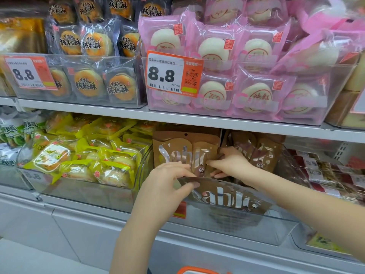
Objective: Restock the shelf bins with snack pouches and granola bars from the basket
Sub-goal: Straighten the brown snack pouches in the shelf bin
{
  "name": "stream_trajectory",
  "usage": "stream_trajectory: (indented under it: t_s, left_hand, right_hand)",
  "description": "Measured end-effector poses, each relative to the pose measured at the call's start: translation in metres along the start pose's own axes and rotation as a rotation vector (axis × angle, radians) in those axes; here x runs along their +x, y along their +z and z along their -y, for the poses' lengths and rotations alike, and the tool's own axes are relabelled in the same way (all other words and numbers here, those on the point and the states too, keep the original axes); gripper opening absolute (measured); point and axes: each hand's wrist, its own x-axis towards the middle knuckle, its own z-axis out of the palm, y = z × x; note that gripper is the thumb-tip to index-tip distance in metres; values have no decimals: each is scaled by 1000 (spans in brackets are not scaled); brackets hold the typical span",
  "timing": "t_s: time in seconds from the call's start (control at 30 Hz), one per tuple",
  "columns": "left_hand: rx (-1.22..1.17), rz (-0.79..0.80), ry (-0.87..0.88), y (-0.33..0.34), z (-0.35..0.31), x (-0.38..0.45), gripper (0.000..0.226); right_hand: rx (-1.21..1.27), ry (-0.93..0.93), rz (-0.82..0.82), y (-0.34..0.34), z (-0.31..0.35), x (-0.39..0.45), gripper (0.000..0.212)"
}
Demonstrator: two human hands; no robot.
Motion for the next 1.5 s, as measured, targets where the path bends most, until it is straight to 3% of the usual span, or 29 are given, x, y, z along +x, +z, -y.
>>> stream_trajectory:
  t_s: [0.1,0.2,0.27,0.3,0.33,0.4,0.53,0.67,0.73,0.83,1.0,1.2,1.33,1.5]
  left_hand:
    - [7,-15,15,-1,0,-1,19]
    - [-41,-66,40,0,-6,-1,18]
    - [-65,-90,64,4,-12,0,18]
    - [-61,-88,82,7,-15,1,19]
    - [-52,-78,100,9,-18,1,19]
    - [-20,-51,125,13,-24,1,19]
    - [33,-65,170,14,-32,-3,22]
    - [103,-63,197,15,-32,-5,21]
    - [134,-66,220,17,-31,-4,20]
    - [216,-77,254,21,-33,-1,18]
    - [231,-19,347,32,-42,0,18]
    - [340,43,384,42,-54,-5,40]
    - [462,17,387,45,-56,-2,16]
    - [419,-46,442,46,-48,0,25]
  right_hand:
    - [-15,-45,-89,-20,-9,-8,17]
    - [-243,-299,-436,-50,-25,-28,17]
    - [-376,-331,-592,-70,-36,-37,37]
    - [-422,-245,-610,-79,-38,-40,56]
    - [-481,-133,-595,-86,-44,-39,73]
    - [-605,-29,-563,-96,-52,-36,80]
    - [-412,-43,-489,-114,-34,-28,56]
    - [-453,-54,-446,-118,-19,-19,38]
    - [-455,-132,-448,-115,-19,-30,32]
    - [-426,-307,-292,-103,-21,-67,19]
    - [-466,-389,-100,-101,-32,-119,15]
    - [-427,-390,47,-109,-38,-128,26]
    - [-375,-344,113,-116,-35,-117,25]
    - [-284,-261,220,-128,-30,-100,19]
